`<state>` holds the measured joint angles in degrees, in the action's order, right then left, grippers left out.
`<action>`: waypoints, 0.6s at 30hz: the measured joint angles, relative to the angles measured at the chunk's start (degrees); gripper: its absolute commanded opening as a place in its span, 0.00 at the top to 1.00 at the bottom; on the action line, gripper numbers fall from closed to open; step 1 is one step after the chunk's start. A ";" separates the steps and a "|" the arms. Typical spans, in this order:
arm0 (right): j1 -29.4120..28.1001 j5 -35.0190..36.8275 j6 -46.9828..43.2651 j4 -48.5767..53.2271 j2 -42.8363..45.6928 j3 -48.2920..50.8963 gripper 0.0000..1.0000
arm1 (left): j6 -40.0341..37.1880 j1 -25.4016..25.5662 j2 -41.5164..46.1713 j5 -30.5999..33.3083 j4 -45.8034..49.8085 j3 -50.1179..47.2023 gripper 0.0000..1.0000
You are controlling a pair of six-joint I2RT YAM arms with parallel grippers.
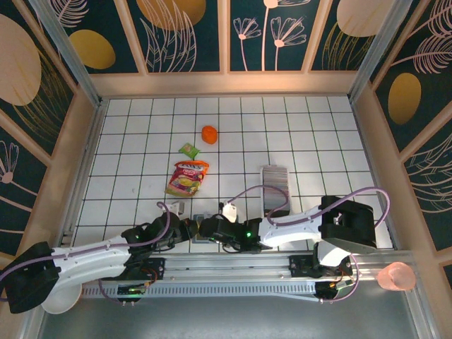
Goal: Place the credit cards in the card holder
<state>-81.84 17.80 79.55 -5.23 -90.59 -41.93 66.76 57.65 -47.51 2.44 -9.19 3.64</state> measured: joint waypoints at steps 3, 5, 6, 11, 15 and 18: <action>0.02 0.00 -0.24 -1.05 0.00 0.20 0.55 | 0.02 0.00 2.51 1.18 2.05 0.07 0.97; 0.02 0.00 -0.46 -2.23 0.00 0.48 0.55 | 0.35 0.00 4.72 2.05 3.54 0.22 0.97; 0.04 0.00 -0.72 -2.54 0.00 0.59 0.55 | 0.48 0.00 5.79 2.54 4.11 0.24 0.96; 0.17 -0.07 -1.92 -4.52 0.00 0.85 0.55 | 1.77 0.00 10.34 5.05 7.48 0.44 0.96; 0.68 -0.61 -3.50 -6.80 -0.13 0.85 0.55 | 2.84 0.00 12.57 6.95 10.67 0.50 0.97; 1.20 -1.01 -5.31 -8.76 -0.81 0.81 0.55 | 3.72 0.00 14.40 9.07 13.75 0.83 0.97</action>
<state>-80.64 16.80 74.24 -14.00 -91.39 -41.12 70.48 57.65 -33.10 11.51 4.56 4.47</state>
